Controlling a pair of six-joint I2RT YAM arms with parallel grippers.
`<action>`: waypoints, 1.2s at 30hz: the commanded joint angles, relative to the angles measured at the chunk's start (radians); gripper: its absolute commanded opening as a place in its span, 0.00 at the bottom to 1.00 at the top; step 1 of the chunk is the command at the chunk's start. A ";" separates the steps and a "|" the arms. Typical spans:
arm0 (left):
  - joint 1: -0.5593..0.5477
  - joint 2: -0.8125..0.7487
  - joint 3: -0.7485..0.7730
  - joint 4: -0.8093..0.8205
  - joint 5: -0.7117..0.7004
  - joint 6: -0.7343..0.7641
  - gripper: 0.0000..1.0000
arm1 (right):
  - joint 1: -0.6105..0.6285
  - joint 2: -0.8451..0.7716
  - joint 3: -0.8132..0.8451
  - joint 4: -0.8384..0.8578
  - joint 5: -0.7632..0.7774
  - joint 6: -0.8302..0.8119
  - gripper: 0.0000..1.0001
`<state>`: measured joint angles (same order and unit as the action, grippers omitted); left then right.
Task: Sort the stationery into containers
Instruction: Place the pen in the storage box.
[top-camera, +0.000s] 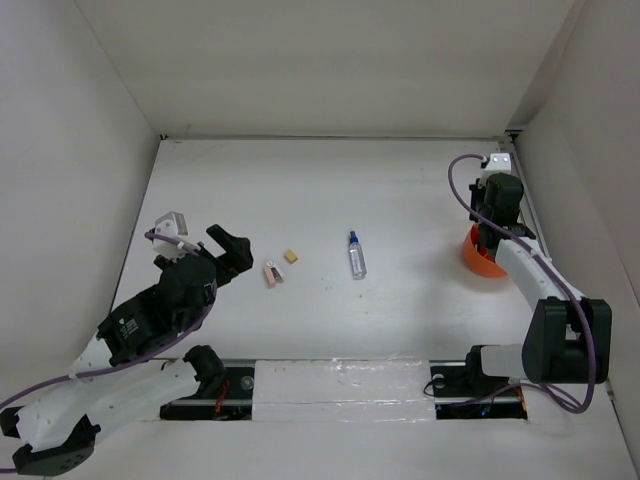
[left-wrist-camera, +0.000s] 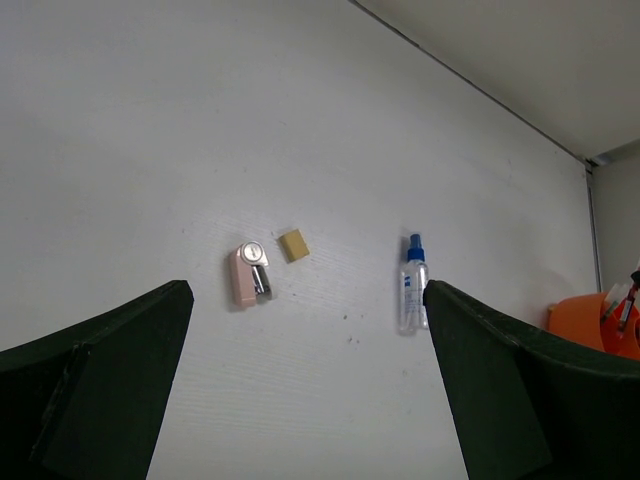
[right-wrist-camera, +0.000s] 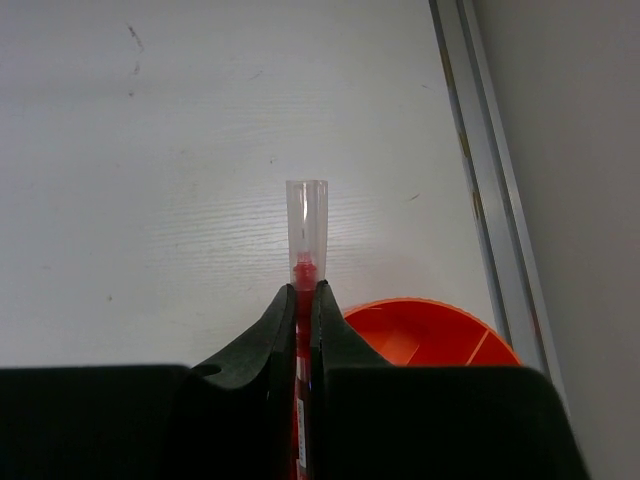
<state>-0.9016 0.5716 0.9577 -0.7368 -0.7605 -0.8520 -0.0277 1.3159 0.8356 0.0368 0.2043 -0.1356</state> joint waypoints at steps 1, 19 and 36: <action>-0.002 -0.007 -0.007 0.027 -0.005 0.022 1.00 | 0.001 -0.027 0.008 0.026 0.026 -0.001 0.09; -0.002 -0.026 -0.007 0.036 0.004 0.031 1.00 | 0.029 -0.046 0.008 0.017 0.056 -0.001 0.13; -0.002 -0.036 -0.016 0.036 0.004 0.031 1.00 | 0.060 -0.055 0.008 -0.002 0.139 -0.010 0.13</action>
<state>-0.9016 0.5400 0.9546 -0.7288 -0.7559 -0.8349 0.0216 1.2911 0.8356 0.0227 0.3073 -0.1394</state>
